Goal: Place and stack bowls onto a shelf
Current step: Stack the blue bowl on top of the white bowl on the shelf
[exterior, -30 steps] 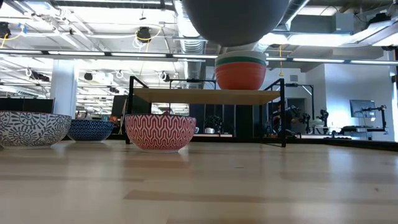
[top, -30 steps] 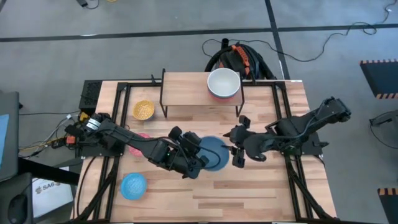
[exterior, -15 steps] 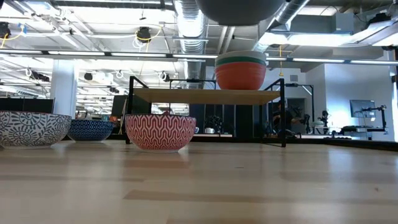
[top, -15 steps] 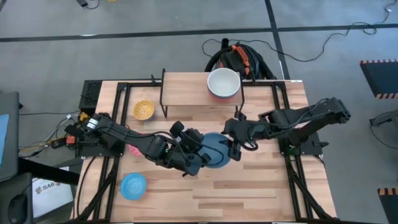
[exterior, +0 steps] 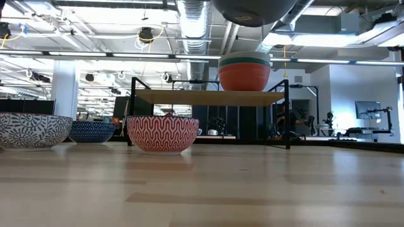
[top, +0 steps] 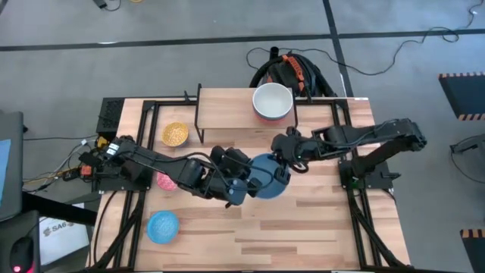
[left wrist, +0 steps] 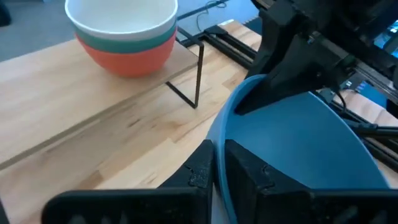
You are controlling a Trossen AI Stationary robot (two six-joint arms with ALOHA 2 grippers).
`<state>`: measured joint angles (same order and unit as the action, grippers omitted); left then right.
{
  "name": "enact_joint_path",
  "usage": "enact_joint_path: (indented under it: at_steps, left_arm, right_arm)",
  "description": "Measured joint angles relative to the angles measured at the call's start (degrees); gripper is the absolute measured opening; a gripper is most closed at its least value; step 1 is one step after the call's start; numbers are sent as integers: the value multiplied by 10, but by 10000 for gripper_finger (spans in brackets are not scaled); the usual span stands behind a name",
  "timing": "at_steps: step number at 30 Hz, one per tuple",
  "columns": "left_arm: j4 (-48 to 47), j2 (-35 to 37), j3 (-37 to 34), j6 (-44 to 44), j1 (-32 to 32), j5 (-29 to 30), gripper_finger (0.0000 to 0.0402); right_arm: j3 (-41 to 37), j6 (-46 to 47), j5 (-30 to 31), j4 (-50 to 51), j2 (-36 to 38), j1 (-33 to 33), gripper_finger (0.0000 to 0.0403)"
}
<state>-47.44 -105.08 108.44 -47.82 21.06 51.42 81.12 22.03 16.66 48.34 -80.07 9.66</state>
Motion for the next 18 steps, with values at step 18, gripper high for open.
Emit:
enact_joint_path:
  at_steps: [18]
  left_arm:
    - [-11, 1, -1, 12, -1, 3, 152]
  right_arm:
    - [0, -1, -20, 14, 0, -39, 23]
